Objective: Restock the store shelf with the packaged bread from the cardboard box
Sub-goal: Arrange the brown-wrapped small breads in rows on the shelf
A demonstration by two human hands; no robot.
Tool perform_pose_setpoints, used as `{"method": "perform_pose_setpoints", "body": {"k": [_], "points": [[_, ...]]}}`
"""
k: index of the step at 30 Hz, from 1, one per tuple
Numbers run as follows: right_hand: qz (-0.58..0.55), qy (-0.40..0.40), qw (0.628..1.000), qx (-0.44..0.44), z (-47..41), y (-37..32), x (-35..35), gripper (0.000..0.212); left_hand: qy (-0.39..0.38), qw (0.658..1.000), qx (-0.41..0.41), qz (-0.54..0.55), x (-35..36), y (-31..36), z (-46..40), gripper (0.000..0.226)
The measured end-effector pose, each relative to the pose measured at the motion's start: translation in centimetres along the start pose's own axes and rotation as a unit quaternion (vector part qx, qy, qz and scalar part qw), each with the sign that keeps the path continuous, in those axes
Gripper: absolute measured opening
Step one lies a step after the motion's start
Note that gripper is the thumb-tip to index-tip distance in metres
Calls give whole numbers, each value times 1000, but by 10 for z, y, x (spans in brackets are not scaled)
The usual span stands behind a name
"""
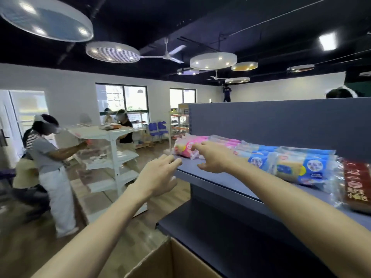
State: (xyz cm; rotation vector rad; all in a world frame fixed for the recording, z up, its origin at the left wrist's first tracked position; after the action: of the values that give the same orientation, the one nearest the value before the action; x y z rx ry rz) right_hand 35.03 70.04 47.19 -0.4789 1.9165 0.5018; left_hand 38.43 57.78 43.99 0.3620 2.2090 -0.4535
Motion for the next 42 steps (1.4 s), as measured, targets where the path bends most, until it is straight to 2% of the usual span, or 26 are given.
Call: {"method": "perform_pose_setpoints", "body": {"k": [6, 12, 18, 23, 26, 31, 33, 38, 40, 42], "points": [[-3, 1, 1000, -30, -57, -52, 33, 58, -16, 1000, -8, -5, 18, -72, 13, 42], [-20, -30, 999, -31, -64, -71, 89, 50, -61, 998, -12, 32, 79, -95, 48, 41], [-60, -142, 988, -26, -19, -91, 212, 49, -207, 974, -79, 46, 196, -97, 136, 40], [-130, -196, 972, -3, 21, -111, 300, 47, -300, 941, -118, 102, 264, -73, 198, 42], [-166, -237, 957, 15, 51, -121, 355, 46, -365, 911, -146, 125, 302, -60, 237, 41], [-241, -324, 911, 86, 98, -125, 445, 55, -471, 847, -203, 137, 359, -44, 291, 41], [-264, -353, 890, 116, 116, -126, 474, 62, -494, 825, -231, 147, 376, -36, 304, 41], [-298, -404, 854, 137, 147, -130, 529, 61, -558, 771, -285, 114, 423, -18, 331, 43], [-302, -422, 844, 136, 156, -132, 543, 61, -576, 727, -361, 95, 441, -19, 351, 48], [-311, -439, 832, 138, 164, -135, 554, 60, -569, 656, -487, 95, 455, -18, 378, 58]]}}
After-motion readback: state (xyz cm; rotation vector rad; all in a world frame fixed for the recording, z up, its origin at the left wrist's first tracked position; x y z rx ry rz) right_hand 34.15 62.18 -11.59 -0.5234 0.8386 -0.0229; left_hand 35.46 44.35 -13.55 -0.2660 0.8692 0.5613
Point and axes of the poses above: each hand's wrist, its own z-axis away from the middle knuckle, its own x-axis out of the palm, y = z × x, the point moved 10 cm from there along -z, towards the middle knuckle, and after that the axes turned 10 degrees about -x, right-handed, at the moved point
